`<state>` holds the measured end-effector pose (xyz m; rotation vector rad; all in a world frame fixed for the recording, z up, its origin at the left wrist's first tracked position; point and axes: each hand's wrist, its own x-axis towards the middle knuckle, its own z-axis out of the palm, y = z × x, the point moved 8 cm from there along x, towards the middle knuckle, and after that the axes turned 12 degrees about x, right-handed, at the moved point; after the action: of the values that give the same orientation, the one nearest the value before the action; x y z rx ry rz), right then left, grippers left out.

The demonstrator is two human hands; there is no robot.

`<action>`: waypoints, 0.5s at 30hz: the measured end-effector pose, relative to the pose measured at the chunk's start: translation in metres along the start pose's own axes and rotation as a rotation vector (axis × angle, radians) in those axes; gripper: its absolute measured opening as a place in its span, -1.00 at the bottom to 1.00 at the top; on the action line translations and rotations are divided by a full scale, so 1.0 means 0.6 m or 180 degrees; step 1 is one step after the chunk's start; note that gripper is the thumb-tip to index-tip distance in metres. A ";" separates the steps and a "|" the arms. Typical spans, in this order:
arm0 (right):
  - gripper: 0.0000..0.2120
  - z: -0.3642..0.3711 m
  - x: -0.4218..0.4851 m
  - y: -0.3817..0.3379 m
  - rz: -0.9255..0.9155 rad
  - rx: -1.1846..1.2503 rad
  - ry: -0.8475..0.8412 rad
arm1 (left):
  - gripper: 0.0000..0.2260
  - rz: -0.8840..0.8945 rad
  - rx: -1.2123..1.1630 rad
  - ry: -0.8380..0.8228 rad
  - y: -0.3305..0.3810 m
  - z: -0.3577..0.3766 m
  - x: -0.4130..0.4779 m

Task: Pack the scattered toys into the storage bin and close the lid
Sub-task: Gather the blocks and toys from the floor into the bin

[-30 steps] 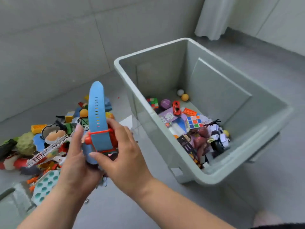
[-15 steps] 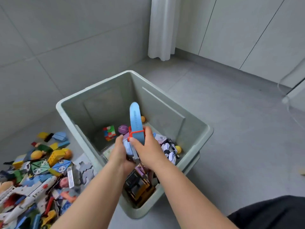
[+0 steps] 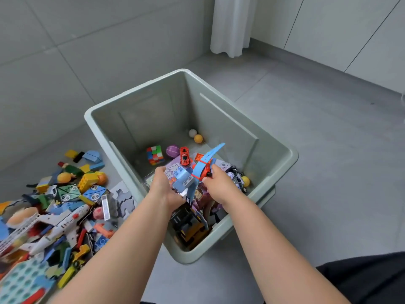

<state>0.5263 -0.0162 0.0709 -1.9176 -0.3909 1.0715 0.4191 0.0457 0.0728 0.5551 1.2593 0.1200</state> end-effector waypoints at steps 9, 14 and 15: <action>-0.46 0.047 -0.024 -0.012 -0.0017 -0.0160 -0.0160 | -0.60 0.0080 0.0096 -0.0482 0.013 -0.019 -0.050; -0.53 0.130 -0.073 -0.063 -0.0436 -0.0028 -0.0347 | -0.48 0.0465 -0.0124 -0.0956 0.040 -0.079 -0.067; -0.54 0.150 -0.085 -0.077 -0.0657 -0.0009 -0.0311 | -0.50 0.0552 -0.0153 -0.1051 0.045 -0.098 -0.073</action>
<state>0.4308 0.0268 0.1139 -1.7876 -0.6314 1.0299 0.3563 0.0717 0.1119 0.6147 0.8849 0.1950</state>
